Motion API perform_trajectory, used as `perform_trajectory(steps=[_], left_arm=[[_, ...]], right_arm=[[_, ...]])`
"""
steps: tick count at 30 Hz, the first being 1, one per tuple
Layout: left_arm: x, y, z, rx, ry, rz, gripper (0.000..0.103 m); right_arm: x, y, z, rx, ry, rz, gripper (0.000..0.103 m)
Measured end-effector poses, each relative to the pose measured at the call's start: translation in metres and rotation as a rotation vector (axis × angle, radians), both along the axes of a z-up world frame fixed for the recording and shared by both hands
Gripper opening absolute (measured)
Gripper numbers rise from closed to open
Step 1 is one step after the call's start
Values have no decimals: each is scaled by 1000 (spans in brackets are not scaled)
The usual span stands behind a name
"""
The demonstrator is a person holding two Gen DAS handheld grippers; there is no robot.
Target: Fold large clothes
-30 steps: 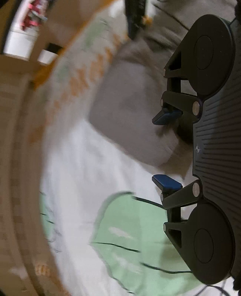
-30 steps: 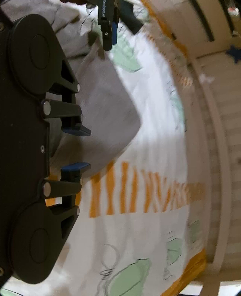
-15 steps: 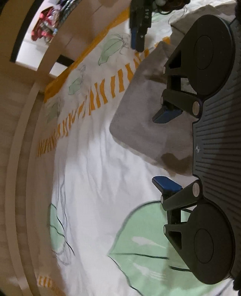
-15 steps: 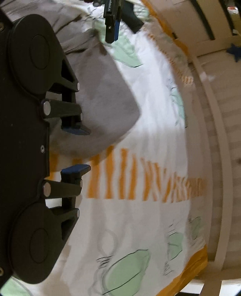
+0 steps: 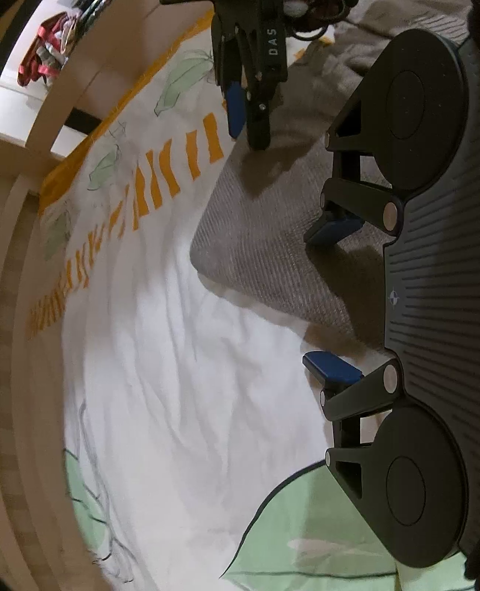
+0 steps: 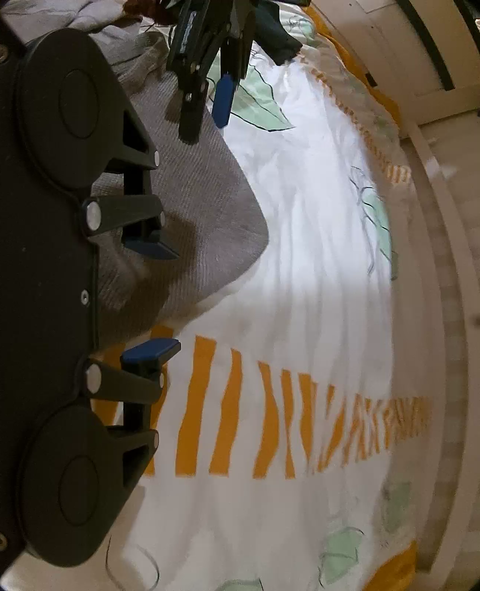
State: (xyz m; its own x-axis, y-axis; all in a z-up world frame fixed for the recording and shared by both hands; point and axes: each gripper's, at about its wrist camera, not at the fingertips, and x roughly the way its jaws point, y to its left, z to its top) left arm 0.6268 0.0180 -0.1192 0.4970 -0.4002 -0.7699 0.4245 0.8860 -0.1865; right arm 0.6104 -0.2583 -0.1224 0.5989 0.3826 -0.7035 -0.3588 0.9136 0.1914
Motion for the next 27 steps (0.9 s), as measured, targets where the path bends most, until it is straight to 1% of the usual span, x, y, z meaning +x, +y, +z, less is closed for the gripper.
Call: perform_trajectory(steps=[1, 3, 4, 5, 6, 9, 11, 14, 17, 20, 22, 25, 27], left_arm=[[2, 2, -3, -15, 11, 0, 60], [4, 6, -5, -49, 21, -6, 38], [4, 7, -4, -61, 20, -11, 9], [3, 8, -1, -67, 7, -6, 4], [0, 8, 3, -68, -13, -4, 4], [-21, 6, 17, -51, -114, -18, 4], [-38, 7, 29, -72, -185, -8, 4], [-74, 11, 49, -110, -296, -1, 4], [-118, 13, 67, -122, -409, -49, 4], [-162, 15, 79, -144, -462, -98, 4], [-193, 17, 82, -143, -495, -137, 4], [-239, 17, 82, -103, -549, -232, 4], [-266, 12, 75, -70, -547, -295, 4]], right_arm=[[2, 0, -2, 1, 8, 6, 56], [7, 3, -7, 0, 31, 19, 55], [8, 4, -9, -7, 39, 24, 50], [7, 6, -10, -12, 35, 27, 22], [6, 6, -9, -13, 26, 27, 9], [-8, 4, 5, -14, -51, 21, 9], [-18, 3, 17, -14, -105, 23, 9], [-49, -2, 38, -12, -205, 40, 9], [-85, -5, 57, -13, -297, 61, 9], [-127, -13, 71, -11, -374, 78, 9], [-156, -16, 77, -16, -413, 100, 9], [-199, -18, 79, -22, -439, 137, 9], [-228, -16, 77, -67, -460, 181, 9]])
